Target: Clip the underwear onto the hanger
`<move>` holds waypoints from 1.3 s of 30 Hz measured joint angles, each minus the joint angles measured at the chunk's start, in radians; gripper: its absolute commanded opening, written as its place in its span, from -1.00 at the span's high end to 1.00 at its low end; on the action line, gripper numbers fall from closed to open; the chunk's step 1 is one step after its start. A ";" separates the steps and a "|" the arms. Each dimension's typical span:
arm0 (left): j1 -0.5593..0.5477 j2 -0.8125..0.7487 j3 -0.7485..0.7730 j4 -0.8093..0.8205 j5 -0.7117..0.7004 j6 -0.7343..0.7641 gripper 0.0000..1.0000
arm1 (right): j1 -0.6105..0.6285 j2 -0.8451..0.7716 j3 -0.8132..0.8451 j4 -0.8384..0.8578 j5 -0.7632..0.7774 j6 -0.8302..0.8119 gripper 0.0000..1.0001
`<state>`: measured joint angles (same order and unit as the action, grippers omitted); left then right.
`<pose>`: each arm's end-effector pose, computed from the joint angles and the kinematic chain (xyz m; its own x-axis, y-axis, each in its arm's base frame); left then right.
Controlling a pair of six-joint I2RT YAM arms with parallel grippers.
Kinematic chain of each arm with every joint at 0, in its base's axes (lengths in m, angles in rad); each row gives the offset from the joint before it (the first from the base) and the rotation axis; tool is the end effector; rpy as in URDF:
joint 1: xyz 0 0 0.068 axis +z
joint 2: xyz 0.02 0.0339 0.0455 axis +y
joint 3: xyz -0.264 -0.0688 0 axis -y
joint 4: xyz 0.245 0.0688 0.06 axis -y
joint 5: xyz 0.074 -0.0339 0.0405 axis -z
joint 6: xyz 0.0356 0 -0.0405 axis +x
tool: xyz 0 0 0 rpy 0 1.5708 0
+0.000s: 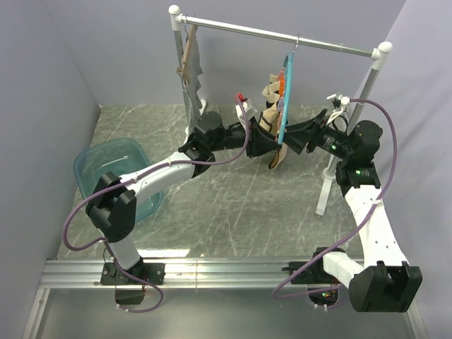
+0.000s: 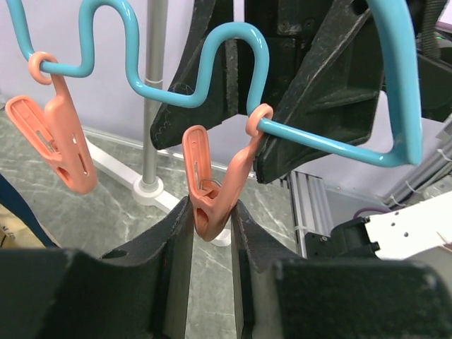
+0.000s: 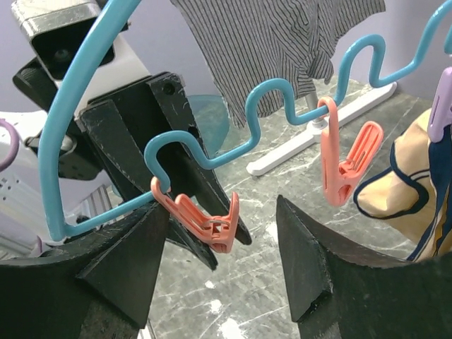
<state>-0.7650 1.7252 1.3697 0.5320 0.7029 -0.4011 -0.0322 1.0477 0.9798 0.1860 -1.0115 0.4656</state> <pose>0.2804 -0.3011 0.3631 -0.2689 -0.1548 -0.9506 0.9585 0.0535 -0.2799 0.2297 0.0228 0.3964 -0.2648 0.2469 -0.9322 -0.7893 0.4998 0.3566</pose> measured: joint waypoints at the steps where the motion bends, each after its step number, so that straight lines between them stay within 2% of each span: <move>1: -0.002 0.000 0.000 -0.005 -0.006 0.002 0.91 | 0.000 0.000 0.000 0.000 0.005 0.007 -0.34; 14: -0.020 0.000 0.037 -0.085 -0.082 0.046 0.93 | 0.026 -0.013 0.000 -0.021 0.096 0.036 -0.22; 17: -0.022 0.000 0.039 -0.091 -0.092 0.049 0.93 | 0.031 -0.013 -0.001 -0.026 0.105 0.037 -0.32; 18: -0.023 0.000 0.039 -0.092 -0.094 0.049 0.94 | 0.037 -0.013 -0.001 -0.031 0.111 0.038 -0.42; 23: -0.029 0.000 0.042 -0.098 -0.098 0.048 0.96 | 0.050 -0.013 -0.001 -0.050 0.129 0.035 -0.45; 28: -0.029 0.000 0.046 -0.108 -0.099 0.048 0.96 | 0.052 -0.015 -0.004 -0.042 0.132 0.035 -0.27; 31: -0.029 0.000 0.046 -0.117 -0.103 0.048 0.94 | 0.055 -0.017 -0.005 -0.037 0.127 0.035 0.12; 32: -0.029 0.000 0.046 -0.121 -0.105 0.048 0.91 | 0.056 -0.017 -0.005 -0.034 0.127 0.031 0.31; 34: -0.029 0.000 0.048 -0.130 -0.100 0.047 0.77 | 0.056 -0.017 -0.006 -0.029 0.132 0.021 0.44; 35: -0.031 0.000 0.052 -0.134 -0.099 0.045 0.61 | 0.056 -0.017 -0.007 -0.025 0.132 0.017 0.55; 39: -0.031 0.000 0.053 -0.137 -0.100 0.046 0.22 | 0.056 -0.017 -0.007 -0.022 0.128 0.008 0.81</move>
<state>-0.7956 1.7252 1.4231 0.3950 0.6033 -0.3553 0.0238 1.0306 0.9730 0.1638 -0.8833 0.4740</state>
